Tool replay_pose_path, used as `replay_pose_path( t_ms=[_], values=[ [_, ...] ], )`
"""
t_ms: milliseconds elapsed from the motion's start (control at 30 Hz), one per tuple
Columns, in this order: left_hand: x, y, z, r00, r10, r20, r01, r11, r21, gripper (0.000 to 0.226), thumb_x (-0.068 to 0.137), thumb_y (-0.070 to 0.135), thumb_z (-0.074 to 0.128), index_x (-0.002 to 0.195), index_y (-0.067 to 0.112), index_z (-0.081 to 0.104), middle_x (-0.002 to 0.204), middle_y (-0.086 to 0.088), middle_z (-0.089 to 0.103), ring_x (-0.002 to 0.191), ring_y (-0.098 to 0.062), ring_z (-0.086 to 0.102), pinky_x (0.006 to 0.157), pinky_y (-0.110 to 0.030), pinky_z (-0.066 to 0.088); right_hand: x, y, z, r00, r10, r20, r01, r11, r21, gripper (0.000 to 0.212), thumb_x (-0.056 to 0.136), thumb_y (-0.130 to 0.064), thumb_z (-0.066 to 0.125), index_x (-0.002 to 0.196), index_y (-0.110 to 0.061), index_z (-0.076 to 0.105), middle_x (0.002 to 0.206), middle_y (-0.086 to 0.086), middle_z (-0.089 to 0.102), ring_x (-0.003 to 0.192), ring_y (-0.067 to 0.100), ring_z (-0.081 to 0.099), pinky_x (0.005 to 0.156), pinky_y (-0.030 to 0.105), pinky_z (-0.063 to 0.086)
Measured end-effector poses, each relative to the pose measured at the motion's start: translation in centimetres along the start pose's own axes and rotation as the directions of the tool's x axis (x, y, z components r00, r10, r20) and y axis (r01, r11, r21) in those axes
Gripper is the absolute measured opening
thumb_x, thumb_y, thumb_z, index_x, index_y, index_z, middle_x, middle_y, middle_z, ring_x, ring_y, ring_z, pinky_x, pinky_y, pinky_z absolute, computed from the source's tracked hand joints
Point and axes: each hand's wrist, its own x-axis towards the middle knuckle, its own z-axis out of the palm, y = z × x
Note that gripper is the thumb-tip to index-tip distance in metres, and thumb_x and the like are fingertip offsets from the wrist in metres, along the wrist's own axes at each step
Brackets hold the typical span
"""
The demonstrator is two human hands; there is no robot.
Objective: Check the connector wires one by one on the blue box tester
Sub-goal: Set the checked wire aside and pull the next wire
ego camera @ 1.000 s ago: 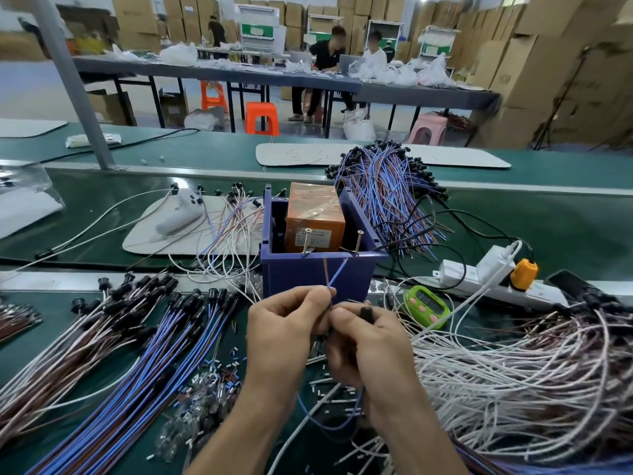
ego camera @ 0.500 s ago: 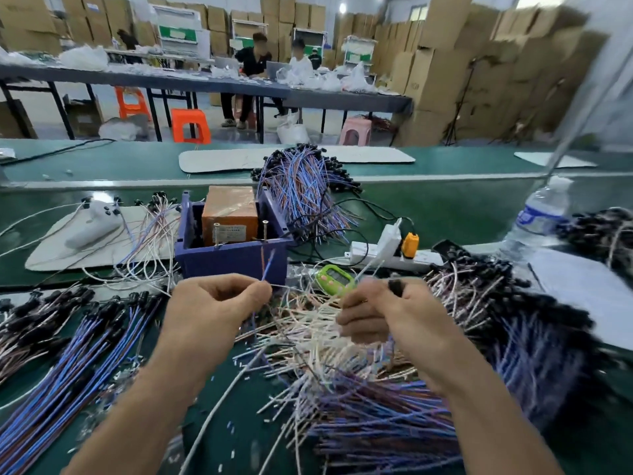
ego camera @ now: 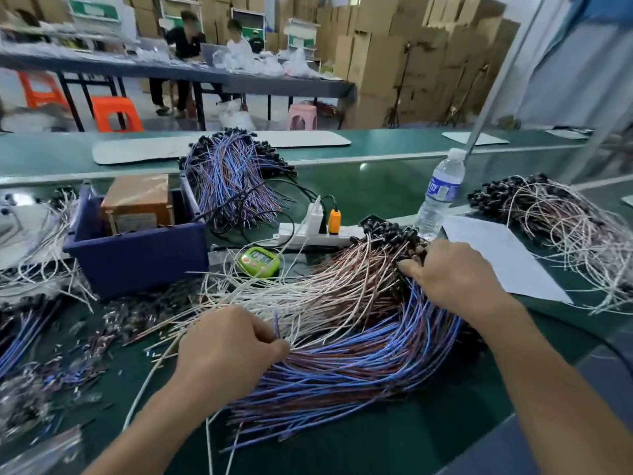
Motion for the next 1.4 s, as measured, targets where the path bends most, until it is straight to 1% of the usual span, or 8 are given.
replay_pose_path(
  t_ms=[167,300,467,633,800,1100,1267,1400],
  values=[
    [0.2,0.8,1.4,1.000,-0.014,-0.019,0.014,1.000,0.016,0.030,0.077,0.066,0.075,0.064,0.039,0.076,0.048,0.019,0.062,0.048,-0.006,0.062,0.044,-0.020,0.040,-0.6,-0.1,2.4,0.968,-0.097,-0.233,0.056,0.982,-0.178,0.047,0.082,-0.068,0.065,0.091,-0.022,0.068,0.086,0.005,0.070,0.084,0.032,0.069,0.068,0.036,0.044],
    [0.4,0.7,1.4,0.999,-0.041,-0.024,0.041,0.999,0.001,0.038,0.078,0.070,0.074,0.062,0.036,0.074,0.045,0.019,0.060,0.044,-0.006,0.059,0.044,-0.021,0.036,-1.6,-0.5,3.5,0.940,-0.067,-0.334,0.020,0.990,-0.142,0.044,0.076,-0.067,0.073,0.091,-0.027,0.062,0.074,0.000,0.071,0.073,0.027,0.070,0.064,0.032,0.043],
    [0.1,0.2,0.9,0.995,-0.055,-0.084,0.050,0.996,-0.068,0.025,0.078,0.070,0.074,0.063,0.051,0.069,0.048,0.024,0.060,0.048,-0.002,0.058,0.047,-0.022,0.034,-3.9,-2.5,4.4,0.874,-0.080,-0.479,0.107,0.994,0.030,0.044,0.075,-0.051,0.085,0.082,-0.025,0.051,0.045,-0.011,0.039,0.042,0.018,0.040,0.059,0.027,0.032],
    [0.1,-0.2,0.2,0.981,-0.092,-0.170,0.053,0.974,-0.218,0.019,0.075,0.068,0.077,0.065,0.054,0.069,0.052,0.021,0.063,0.058,-0.008,0.063,0.055,-0.026,0.046,-6.0,-8.0,5.6,0.905,-0.214,-0.368,0.284,0.947,0.148,0.037,0.085,-0.048,0.077,0.075,-0.031,0.046,0.049,-0.017,0.036,0.045,-0.001,0.031,0.052,0.021,0.018],
    [-0.2,-2.5,-1.3,0.958,-0.122,-0.259,0.038,0.951,-0.306,0.015,0.078,0.058,0.078,0.066,0.052,0.070,0.051,0.018,0.063,0.053,-0.009,0.060,0.052,-0.026,0.037,-7.5,-15.6,6.7,0.895,-0.367,-0.252,0.435,0.840,0.323,0.027,0.090,-0.045,0.067,0.076,-0.029,0.051,0.064,-0.010,0.055,0.063,0.019,0.055,0.062,0.030,0.035],
    [-2.1,-13.2,-4.7,0.842,-0.306,-0.445,0.096,0.896,-0.434,0.029,0.083,0.037,0.080,0.059,0.048,0.071,0.060,0.029,0.067,0.064,0.011,0.063,0.045,-0.011,0.040,-10.6,-27.6,8.6,0.842,-0.511,-0.173,0.513,0.662,0.547,0.030,0.088,-0.044,0.066,0.069,-0.027,0.051,0.065,-0.007,0.060,0.066,0.022,0.052,0.062,0.030,0.033],
    [-3.3,-19.0,-6.3,0.708,-0.425,-0.563,0.238,0.895,-0.377,0.015,0.089,0.022,0.075,0.083,0.035,0.082,0.060,0.026,0.066,0.061,0.003,0.063,0.056,-0.005,0.039,-12.5,-34.2,9.9,0.761,-0.648,0.015,0.503,0.605,0.617,0.015,0.089,-0.037,0.061,0.083,-0.025,0.066,0.081,0.002,0.072,0.080,0.030,0.064,0.070,0.036,0.052],
    [-4.1,-22.4,-7.1,0.598,-0.437,-0.672,0.266,0.899,-0.347,0.027,0.087,0.002,0.072,0.092,0.026,0.083,0.094,0.006,0.078,0.083,-0.015,0.067,0.086,-0.027,0.052,-12.7,-38.2,10.9,0.682,-0.712,0.164,0.512,0.626,0.588,0.020,0.083,-0.015,0.060,0.094,-0.026,0.072,0.093,0.005,0.074,0.087,0.031,0.067,0.076,0.036,0.057]
  ],
)
